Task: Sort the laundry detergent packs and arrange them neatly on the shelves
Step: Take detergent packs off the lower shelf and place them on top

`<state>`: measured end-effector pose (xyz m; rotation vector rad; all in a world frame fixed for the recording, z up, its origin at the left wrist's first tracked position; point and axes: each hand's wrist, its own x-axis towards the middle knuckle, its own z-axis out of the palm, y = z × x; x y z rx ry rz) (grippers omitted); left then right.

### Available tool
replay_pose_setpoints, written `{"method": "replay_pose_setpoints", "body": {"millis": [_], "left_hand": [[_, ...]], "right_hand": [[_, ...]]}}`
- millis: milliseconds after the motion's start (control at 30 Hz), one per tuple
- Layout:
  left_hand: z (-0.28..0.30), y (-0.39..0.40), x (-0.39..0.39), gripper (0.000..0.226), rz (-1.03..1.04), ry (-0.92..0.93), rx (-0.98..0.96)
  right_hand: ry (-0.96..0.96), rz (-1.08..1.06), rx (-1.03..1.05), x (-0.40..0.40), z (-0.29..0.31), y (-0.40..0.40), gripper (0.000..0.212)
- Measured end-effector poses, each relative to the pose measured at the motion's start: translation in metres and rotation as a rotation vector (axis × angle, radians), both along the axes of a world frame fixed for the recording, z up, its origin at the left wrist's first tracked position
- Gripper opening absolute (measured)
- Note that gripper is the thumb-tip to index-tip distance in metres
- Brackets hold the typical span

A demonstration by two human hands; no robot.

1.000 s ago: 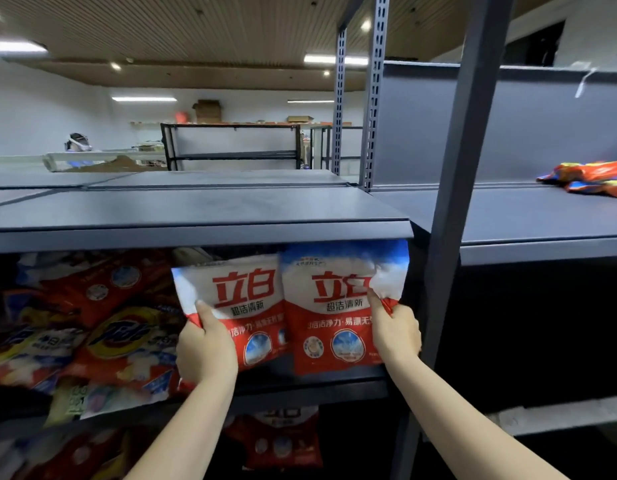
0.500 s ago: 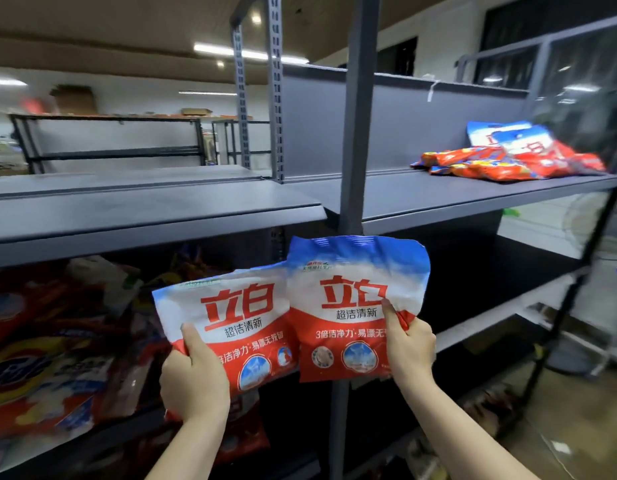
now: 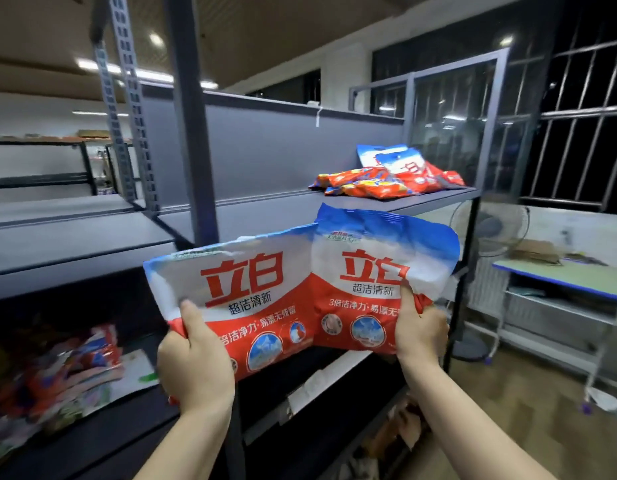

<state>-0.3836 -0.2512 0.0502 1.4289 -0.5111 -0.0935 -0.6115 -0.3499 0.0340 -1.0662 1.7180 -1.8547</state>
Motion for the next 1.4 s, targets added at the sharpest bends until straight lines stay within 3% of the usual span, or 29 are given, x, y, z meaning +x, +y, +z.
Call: {"method": "replay_pose_setpoints", "body": {"millis": [400,600,767,1100,1267,1400], "left_hand": [[0.058,-0.192,-0.167,0.052,-0.11,0.199,-0.151],[0.107,-0.278,-0.223,0.05,-0.039,0.131,-0.171],[0.139,-0.342,-0.257,0.047,-0.041,0.055,-0.146],[0.177,-0.483,-0.317,0.047,-0.146,0.151,-0.197],[0.201,-0.559,-0.341,0.036,-0.131,0.193,-0.212],[0.222,-0.622,-0.365,0.045,-0.124,0.173,-0.216]], "right_hand": [[0.002,-0.142,-0.051,-0.206,0.025,-0.152,0.043],[0.012,-0.209,-0.082,-0.289,0.046,-0.212,0.049],[-0.012,-0.245,-0.079,-0.337,0.05,-0.25,0.05],[-0.05,-0.219,-0.143,-0.408,0.051,-0.358,0.048],[-0.025,-0.195,-0.171,-0.436,0.067,-0.425,0.048],[-0.015,-0.183,-0.204,-0.459,0.078,-0.478,0.045]]}}
